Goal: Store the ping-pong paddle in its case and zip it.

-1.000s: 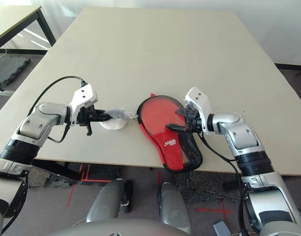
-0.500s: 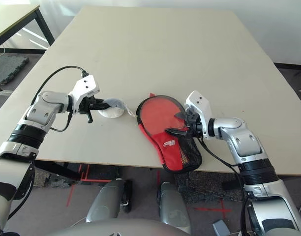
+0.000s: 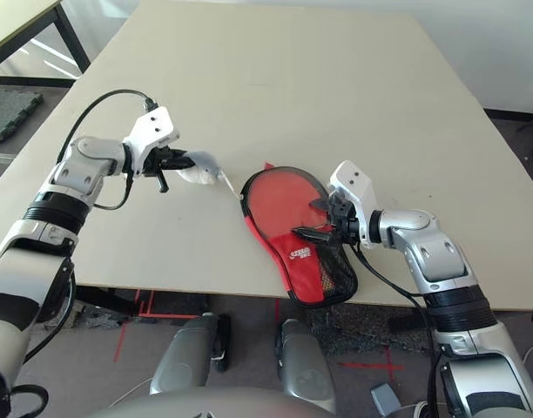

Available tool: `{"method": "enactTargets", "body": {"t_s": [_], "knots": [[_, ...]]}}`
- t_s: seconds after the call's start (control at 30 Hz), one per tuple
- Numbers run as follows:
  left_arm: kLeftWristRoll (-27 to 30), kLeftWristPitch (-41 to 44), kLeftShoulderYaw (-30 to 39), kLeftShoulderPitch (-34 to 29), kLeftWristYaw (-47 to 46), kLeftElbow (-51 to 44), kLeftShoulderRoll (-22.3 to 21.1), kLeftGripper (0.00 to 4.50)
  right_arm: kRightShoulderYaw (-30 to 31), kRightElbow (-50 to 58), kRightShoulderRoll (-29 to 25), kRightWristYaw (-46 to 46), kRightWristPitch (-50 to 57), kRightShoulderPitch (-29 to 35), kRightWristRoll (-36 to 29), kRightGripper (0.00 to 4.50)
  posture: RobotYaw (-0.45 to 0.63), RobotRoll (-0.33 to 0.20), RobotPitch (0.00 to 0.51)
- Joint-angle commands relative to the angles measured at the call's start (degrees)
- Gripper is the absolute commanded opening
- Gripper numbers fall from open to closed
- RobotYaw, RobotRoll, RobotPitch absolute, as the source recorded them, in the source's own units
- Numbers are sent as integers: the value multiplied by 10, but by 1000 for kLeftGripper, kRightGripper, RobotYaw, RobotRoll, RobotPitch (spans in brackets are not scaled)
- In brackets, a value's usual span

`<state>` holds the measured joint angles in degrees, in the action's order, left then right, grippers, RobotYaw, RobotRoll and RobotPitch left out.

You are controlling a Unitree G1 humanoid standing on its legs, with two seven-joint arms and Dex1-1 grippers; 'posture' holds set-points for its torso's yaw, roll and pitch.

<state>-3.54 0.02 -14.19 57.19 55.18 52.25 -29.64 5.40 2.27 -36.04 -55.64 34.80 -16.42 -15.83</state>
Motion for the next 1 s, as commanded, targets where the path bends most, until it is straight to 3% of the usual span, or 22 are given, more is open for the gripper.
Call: {"method": "enactTargets", "body": {"t_s": [0.03,0.17,0.43,1.0], "knots": [[-31,-37,6,42,-50,66,5,17,31,-32,-5,4,51,43,6,4500,111,0,181],[-52,-64,4,62,-77,123,22,17,35,-22,-3,12,58,51,0,4500,104,0,182],[-83,-109,16,126,-244,210,104,17,37,-3,-3,25,68,67,-10,4500,78,0,194],[-108,-178,31,183,-376,227,252,17,32,44,-9,56,91,100,-39,4500,42,0,218]]}}
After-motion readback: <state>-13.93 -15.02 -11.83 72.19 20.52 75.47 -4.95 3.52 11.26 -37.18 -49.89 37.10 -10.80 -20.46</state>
